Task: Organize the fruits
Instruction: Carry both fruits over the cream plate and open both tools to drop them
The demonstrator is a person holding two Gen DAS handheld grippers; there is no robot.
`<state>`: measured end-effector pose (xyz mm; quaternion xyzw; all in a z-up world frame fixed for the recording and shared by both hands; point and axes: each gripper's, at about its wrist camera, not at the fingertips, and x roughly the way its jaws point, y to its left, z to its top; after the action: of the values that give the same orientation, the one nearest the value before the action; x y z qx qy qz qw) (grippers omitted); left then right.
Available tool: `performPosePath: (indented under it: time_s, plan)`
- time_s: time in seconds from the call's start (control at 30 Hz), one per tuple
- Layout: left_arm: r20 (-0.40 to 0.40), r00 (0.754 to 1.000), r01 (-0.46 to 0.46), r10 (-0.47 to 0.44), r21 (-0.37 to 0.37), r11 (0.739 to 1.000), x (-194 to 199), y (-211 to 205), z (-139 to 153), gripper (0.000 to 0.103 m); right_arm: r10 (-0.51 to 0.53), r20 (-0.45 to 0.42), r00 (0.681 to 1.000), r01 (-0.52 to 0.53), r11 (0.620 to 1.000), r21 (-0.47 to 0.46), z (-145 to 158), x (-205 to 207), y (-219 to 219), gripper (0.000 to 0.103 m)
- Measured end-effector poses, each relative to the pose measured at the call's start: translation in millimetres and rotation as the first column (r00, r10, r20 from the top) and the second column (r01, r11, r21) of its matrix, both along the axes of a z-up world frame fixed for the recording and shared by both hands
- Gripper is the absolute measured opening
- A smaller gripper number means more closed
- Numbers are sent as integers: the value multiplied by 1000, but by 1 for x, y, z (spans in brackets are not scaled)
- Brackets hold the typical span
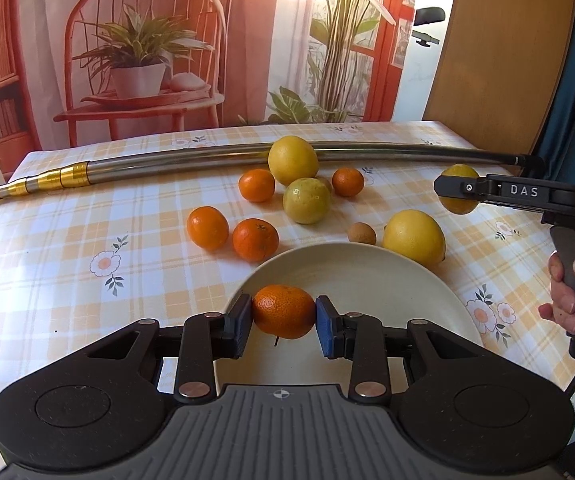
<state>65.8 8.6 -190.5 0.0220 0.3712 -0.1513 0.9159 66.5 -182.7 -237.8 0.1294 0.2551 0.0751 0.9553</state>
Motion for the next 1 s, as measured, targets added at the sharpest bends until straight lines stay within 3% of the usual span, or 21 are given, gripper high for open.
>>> performPosePath:
  time_s: [0.23, 0.5, 1.0]
  plan:
    - [-27, 1000, -8, 8, -9, 1000, -4, 6, -5, 36, 138, -85, 987, -142, 989, -41, 3, -21, 46, 43]
    - [-59, 998, -13, 13, 10, 1000, -9, 9, -12, 36, 211, -161, 964, -230, 967, -108, -8, -46, 83, 43]
    - [-84, 996, 11, -7, 41, 999, -15, 4, -19, 36, 213, -213, 954, -254, 949, -189, -17, -52, 97, 43]
